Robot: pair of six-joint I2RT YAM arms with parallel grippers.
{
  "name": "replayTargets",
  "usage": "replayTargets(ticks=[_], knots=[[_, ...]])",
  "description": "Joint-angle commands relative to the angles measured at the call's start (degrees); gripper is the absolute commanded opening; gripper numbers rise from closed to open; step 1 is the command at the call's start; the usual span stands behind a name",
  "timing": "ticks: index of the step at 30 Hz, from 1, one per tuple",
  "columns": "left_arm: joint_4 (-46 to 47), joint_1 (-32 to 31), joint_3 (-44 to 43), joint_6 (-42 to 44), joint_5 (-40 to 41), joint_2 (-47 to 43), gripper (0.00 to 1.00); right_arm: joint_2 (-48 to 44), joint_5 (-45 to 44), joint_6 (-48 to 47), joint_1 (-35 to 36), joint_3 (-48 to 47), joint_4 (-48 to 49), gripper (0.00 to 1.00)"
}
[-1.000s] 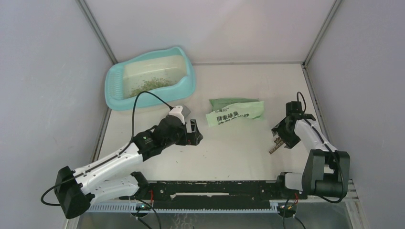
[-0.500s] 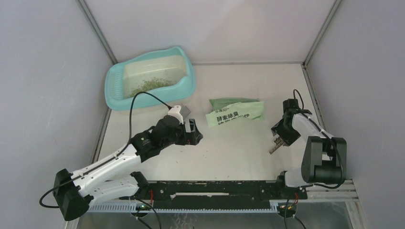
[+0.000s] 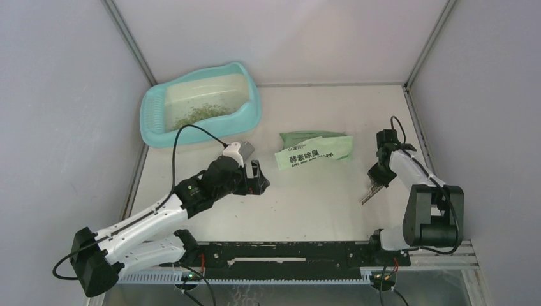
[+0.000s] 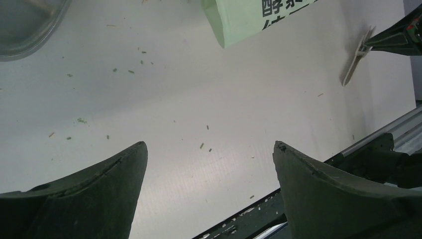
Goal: Fill the litter box with clean litter
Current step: Pick up the clamp at the center of the board.
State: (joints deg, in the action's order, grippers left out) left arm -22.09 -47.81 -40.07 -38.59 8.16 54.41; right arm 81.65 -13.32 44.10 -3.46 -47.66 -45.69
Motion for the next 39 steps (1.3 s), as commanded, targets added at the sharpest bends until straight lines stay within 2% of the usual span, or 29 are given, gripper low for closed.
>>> replayTargets(ticks=[1,11,17,20,28,35,36,39], knots=[[1.78,0.43,0.90,-0.06,-0.96,-0.82,1.00,-2.73,0.34,0.43,0.55,0.11,1.62,0.00],[3.19,0.38,0.44,-1.38,-3.70,0.79,1.00,-15.69,6.24,-3.54,1.85,1.40,-0.09,0.00],[3.58,0.24,0.31,-1.46,-6.25,0.67,1.00,-18.89,6.94,-4.19,12.56,1.32,-1.30,0.00],[2.23,0.20,0.98,-2.01,-5.69,-0.39,1.00,-16.37,6.94,-4.33,19.58,-0.11,-2.84,0.00],[-0.06,0.21,5.90,-5.99,-3.98,-7.24,1.00,-8.47,-2.60,2.53,42.33,-2.33,-6.13,0.00],[-1.14,-0.02,8.18,-8.43,-3.90,-10.44,1.00,6.85,-4.28,5.52,52.26,-11.44,-2.65,0.00],[-1.19,-0.20,8.47,-8.77,-3.86,-10.46,1.00,9.11,-4.12,5.56,53.63,-14.01,-2.31,0.02],[-0.78,-0.58,9.16,-9.67,-3.75,-9.94,1.00,17.09,-2.14,4.73,57.52,-20.64,-1.60,0.25]])
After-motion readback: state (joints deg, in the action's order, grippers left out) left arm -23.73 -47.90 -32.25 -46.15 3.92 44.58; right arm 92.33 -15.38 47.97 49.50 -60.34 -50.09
